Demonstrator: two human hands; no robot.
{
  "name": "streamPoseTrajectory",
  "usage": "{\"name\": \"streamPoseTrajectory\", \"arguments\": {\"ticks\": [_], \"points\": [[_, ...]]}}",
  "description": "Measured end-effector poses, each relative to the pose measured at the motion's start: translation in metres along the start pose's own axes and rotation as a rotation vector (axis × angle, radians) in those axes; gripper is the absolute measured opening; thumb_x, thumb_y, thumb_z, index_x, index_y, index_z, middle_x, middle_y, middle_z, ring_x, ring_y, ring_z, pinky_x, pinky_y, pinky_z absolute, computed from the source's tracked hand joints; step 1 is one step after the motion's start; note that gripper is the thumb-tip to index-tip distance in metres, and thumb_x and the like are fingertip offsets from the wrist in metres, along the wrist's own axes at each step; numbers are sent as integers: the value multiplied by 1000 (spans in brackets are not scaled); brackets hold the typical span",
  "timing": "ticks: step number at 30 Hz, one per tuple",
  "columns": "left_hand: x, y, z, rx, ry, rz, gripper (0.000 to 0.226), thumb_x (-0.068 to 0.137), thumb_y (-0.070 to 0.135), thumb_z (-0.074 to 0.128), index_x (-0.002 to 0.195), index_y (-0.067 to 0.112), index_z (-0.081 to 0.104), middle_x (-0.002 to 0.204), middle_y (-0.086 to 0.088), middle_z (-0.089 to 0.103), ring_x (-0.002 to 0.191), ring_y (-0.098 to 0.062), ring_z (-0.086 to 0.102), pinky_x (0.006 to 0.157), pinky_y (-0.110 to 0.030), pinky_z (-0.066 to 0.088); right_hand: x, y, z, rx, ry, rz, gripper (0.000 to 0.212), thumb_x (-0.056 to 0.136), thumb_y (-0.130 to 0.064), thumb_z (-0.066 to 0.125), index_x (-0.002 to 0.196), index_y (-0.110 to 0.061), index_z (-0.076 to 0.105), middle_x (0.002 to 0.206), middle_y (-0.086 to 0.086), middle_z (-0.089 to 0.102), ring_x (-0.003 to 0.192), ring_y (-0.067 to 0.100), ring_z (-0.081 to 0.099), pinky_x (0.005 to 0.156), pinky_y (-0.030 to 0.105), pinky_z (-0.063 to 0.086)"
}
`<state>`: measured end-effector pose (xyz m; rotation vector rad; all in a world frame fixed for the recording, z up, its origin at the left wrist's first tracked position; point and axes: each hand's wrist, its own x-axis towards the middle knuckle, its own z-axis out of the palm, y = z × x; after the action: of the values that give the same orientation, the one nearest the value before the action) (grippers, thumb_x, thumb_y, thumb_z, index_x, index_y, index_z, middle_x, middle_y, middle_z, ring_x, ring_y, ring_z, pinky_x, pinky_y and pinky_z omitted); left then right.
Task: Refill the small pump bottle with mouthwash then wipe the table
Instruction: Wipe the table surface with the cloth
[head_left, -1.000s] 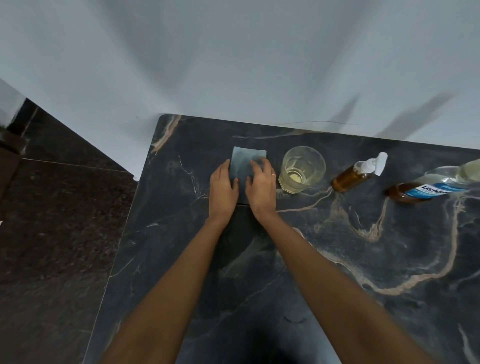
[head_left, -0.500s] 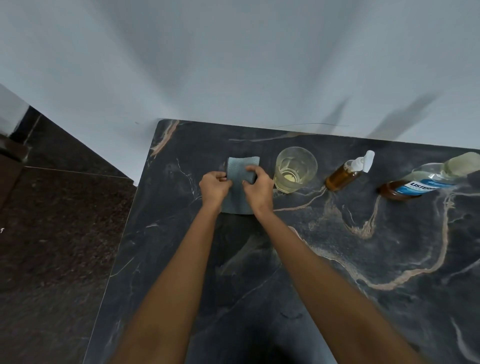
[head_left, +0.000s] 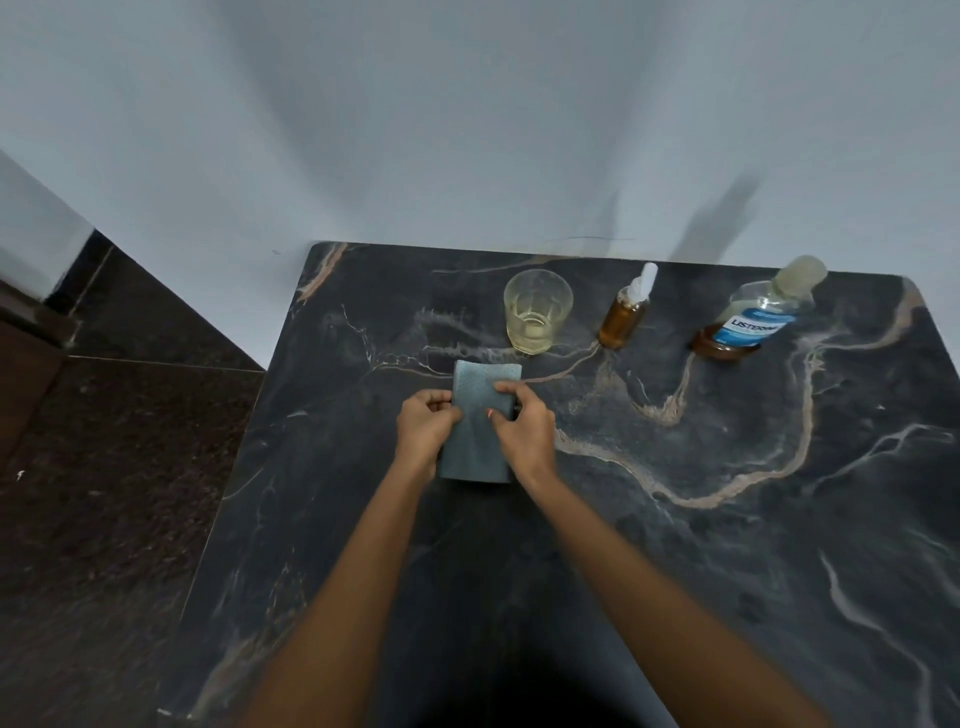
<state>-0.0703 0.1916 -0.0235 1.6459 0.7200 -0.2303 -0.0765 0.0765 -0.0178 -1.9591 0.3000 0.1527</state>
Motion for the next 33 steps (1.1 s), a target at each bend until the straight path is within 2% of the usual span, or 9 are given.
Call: {"name": "streamPoseTrajectory", "arguments": {"ticks": [5,9,15,19,22,24,27,30,33], "points": [[-44,-14,18,48,-44,60,15,80,2,60,90,12,59,79,4,60,73,-8,57,58,-20,44,-33,21,-35,24,13,20,29,82,-5,62,110,-13,59,115,2,61,106,15,53,84,18,41],[-77,-29,33,76,-106,77,16,80,1,60,85,17,57,83,4,60,79,-10,58,61,-21,45,-63,42,-62,39,35,26,24,86,-8,58,109,-14,60,112,2,61,95,9,53,81,23,45],[-124,-63,60,221,-211,68,18,78,6,66,92,14,57,86,1,62,81,-12,60,69,-27,51,-107,85,-106,-9,95,28,19,92,-9,49,106,-16,61,103,-4,62,88,6,56,66,10,42],[-157,-84,88,308,-289,81,21,76,6,69,93,11,56,83,-4,62,79,-18,62,76,-37,55,-132,113,-132,-119,152,33,20,93,-10,46,105,-17,61,108,-3,64,93,10,57,76,25,43],[-175,-95,104,364,-336,112,24,75,4,69,96,5,57,87,-11,64,82,-22,63,77,-39,56,-149,134,-148,-236,149,25,16,93,-17,48,106,-15,57,108,1,61,90,13,56,71,29,43],[-182,-103,112,402,-371,122,25,75,4,69,98,2,57,90,-15,65,81,-23,63,75,-36,56,-159,146,-155,-321,133,6,16,93,-20,49,106,-14,56,106,3,55,86,19,58,65,30,43],[-191,-114,118,479,-401,175,23,77,4,67,97,2,57,91,-16,67,74,-15,60,64,-18,49,-169,156,-163,-424,121,-10,18,91,-21,52,107,-13,54,110,6,48,84,24,58,61,29,41],[-195,-121,119,530,-387,233,20,79,3,64,98,4,59,92,-15,66,73,-11,57,59,-6,42,-172,160,-166,-558,97,-6,22,89,-18,54,110,-12,54,122,11,44,99,28,52,71,35,46],[-196,-123,113,555,-321,337,15,83,3,58,97,8,62,96,-10,66,83,-14,60,74,-17,46,-175,161,-163,-700,107,-16,30,88,-19,56,117,-12,54,137,19,40,118,36,44,95,46,39]]}}
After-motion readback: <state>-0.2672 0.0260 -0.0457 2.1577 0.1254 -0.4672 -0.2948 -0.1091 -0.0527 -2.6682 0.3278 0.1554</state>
